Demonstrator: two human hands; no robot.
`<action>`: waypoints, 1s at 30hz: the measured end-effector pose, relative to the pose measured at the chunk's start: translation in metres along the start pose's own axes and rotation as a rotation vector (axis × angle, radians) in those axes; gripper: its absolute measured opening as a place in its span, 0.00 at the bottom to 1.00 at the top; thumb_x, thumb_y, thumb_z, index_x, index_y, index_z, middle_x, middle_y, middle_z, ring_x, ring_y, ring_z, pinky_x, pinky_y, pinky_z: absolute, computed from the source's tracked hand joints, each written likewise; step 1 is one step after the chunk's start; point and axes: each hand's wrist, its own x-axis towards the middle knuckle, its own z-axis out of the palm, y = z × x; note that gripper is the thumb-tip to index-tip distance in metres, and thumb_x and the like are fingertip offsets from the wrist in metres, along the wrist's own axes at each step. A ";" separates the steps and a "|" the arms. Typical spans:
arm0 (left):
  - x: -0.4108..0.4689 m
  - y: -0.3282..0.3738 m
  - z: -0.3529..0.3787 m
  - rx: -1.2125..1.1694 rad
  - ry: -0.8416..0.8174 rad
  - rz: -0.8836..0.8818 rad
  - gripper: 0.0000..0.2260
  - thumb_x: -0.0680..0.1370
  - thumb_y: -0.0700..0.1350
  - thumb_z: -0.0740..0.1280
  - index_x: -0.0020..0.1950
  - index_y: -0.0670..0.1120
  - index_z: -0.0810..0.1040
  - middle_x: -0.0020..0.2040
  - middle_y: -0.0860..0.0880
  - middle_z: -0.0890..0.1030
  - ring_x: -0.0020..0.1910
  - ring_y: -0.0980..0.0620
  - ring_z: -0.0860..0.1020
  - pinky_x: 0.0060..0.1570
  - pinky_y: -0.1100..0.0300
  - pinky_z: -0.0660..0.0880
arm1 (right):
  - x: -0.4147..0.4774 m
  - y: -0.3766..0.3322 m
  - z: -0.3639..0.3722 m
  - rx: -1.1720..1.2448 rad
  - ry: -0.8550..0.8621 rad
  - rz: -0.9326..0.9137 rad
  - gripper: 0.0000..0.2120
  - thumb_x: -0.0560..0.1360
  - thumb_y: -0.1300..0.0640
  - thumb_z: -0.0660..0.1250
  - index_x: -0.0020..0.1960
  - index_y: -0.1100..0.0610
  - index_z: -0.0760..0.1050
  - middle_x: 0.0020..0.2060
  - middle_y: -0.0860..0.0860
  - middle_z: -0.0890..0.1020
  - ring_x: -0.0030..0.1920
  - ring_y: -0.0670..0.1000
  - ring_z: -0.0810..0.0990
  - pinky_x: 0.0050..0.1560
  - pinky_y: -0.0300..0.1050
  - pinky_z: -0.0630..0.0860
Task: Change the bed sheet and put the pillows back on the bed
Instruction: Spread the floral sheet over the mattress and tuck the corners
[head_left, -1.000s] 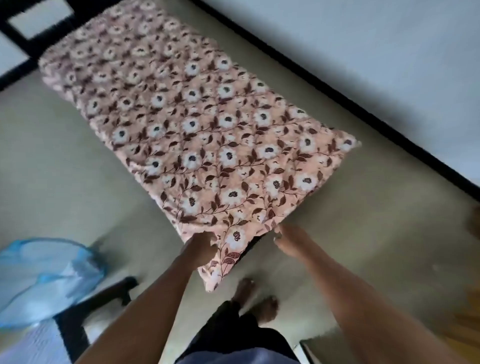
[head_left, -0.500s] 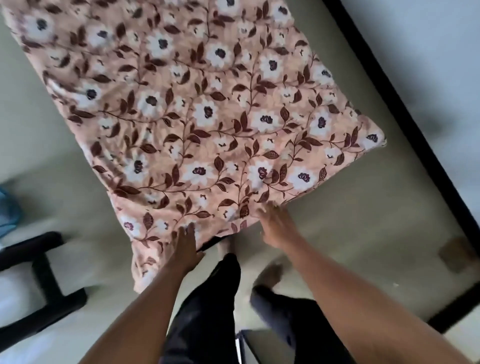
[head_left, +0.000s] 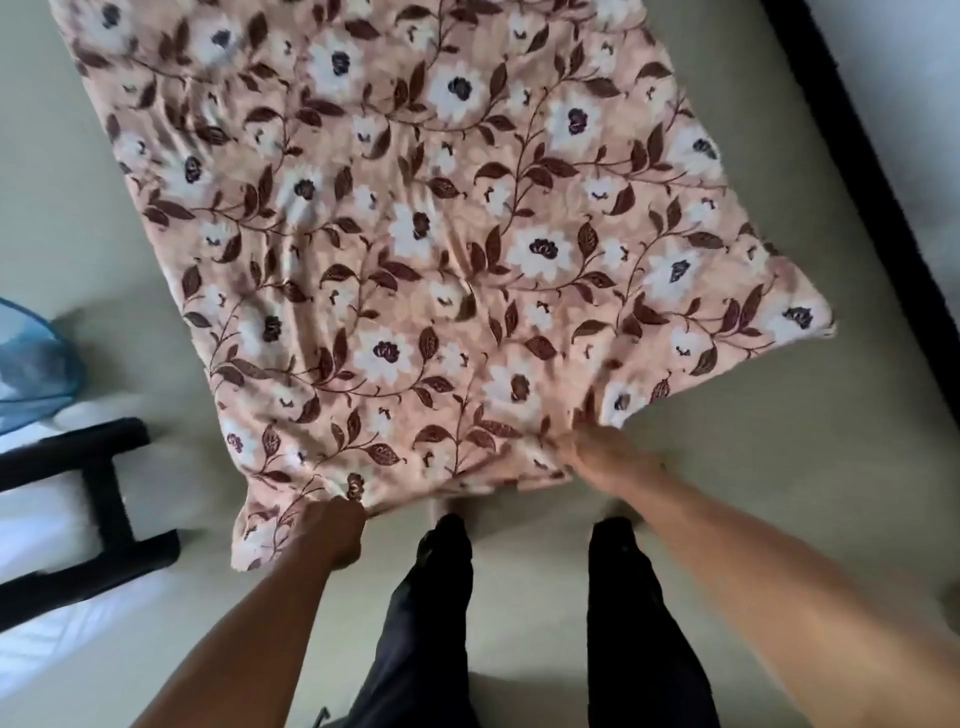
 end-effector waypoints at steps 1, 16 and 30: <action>-0.003 0.005 0.001 -0.060 0.033 -0.023 0.22 0.79 0.44 0.59 0.71 0.59 0.73 0.64 0.47 0.81 0.63 0.45 0.79 0.61 0.54 0.76 | -0.005 0.007 0.004 -0.013 -0.042 0.035 0.12 0.82 0.62 0.62 0.42 0.51 0.73 0.46 0.57 0.81 0.39 0.56 0.81 0.44 0.49 0.81; 0.086 -0.107 0.130 -1.325 0.259 -0.954 0.38 0.65 0.58 0.76 0.68 0.39 0.73 0.68 0.34 0.75 0.67 0.38 0.74 0.68 0.42 0.71 | 0.083 -0.120 -0.004 0.017 0.017 -0.173 0.21 0.82 0.48 0.55 0.72 0.55 0.71 0.66 0.56 0.76 0.52 0.55 0.82 0.49 0.50 0.82; -0.006 -0.136 0.116 -1.606 0.138 -1.206 0.21 0.77 0.52 0.72 0.57 0.35 0.80 0.55 0.38 0.82 0.56 0.40 0.82 0.56 0.52 0.78 | 0.140 -0.275 0.028 -0.084 -0.128 -0.281 0.30 0.82 0.50 0.61 0.80 0.53 0.58 0.79 0.56 0.61 0.71 0.57 0.73 0.77 0.56 0.64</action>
